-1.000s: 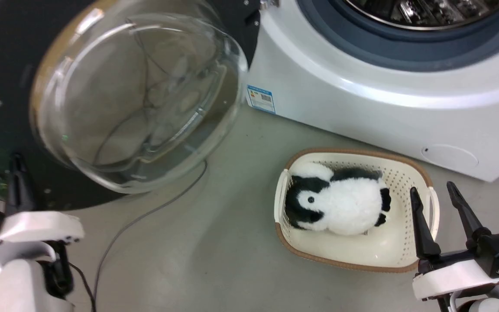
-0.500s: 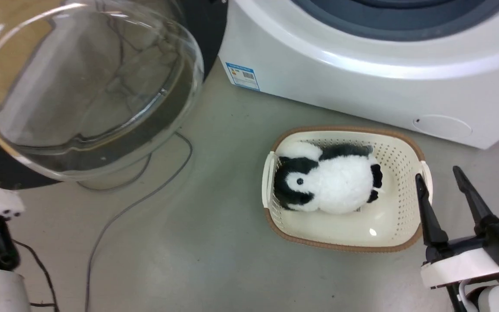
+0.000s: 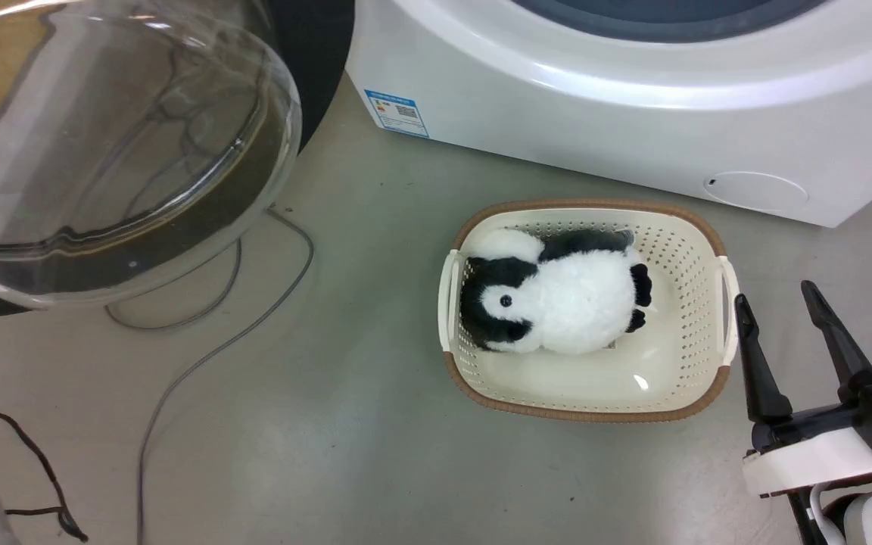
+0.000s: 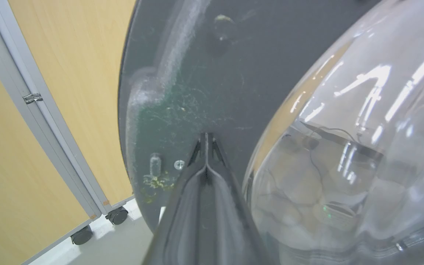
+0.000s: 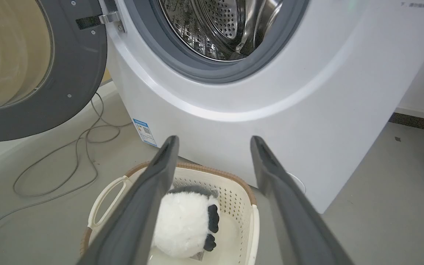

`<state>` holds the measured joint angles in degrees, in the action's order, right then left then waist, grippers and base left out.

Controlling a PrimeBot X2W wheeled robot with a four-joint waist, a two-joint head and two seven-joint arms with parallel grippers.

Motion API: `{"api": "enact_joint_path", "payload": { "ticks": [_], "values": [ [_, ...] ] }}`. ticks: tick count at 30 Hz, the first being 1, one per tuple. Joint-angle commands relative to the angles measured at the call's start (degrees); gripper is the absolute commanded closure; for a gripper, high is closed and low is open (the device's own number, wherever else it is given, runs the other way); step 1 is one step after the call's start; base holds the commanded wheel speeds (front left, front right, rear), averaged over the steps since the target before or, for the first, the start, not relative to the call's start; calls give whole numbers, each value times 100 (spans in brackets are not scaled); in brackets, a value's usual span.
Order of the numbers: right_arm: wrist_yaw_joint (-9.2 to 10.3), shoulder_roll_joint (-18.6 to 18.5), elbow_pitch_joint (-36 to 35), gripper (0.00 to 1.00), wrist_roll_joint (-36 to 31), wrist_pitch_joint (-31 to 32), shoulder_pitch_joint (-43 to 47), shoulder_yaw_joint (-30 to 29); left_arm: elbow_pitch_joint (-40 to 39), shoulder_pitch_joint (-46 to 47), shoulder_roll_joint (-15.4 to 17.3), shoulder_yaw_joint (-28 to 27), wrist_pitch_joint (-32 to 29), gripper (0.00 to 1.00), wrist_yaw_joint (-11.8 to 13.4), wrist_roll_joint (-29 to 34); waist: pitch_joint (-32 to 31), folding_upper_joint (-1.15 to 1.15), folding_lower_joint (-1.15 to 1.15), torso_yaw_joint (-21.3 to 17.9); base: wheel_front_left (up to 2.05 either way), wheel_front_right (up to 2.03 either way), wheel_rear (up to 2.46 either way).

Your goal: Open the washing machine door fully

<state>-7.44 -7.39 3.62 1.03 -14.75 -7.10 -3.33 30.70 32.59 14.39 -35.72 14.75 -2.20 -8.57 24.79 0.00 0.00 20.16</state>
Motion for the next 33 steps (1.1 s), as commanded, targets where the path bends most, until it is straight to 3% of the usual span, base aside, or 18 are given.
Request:
{"api": "enact_joint_path", "payload": {
  "ticks": [1,16,27,33],
  "values": [
    [-5,-30,-4,0,-28,-25,-72,-6,63,110,91,-51,25,100,-18,57,1,0,0,-25,0,0,0],
    [-5,168,138,0,-32,-25,111,-76,344,-26,262,-1,25,100,-224,470,-580,0,0,-91,0,0,0],
    [-5,388,166,0,-24,-25,356,-155,-632,-679,-293,427,25,100,-309,777,-1319,0,0,-74,0,0,0],
    [-5,442,64,0,-20,-25,549,-257,-1638,-1315,-718,716,25,100,-395,753,-1696,0,0,-175,0,0,0]
  ]
}}
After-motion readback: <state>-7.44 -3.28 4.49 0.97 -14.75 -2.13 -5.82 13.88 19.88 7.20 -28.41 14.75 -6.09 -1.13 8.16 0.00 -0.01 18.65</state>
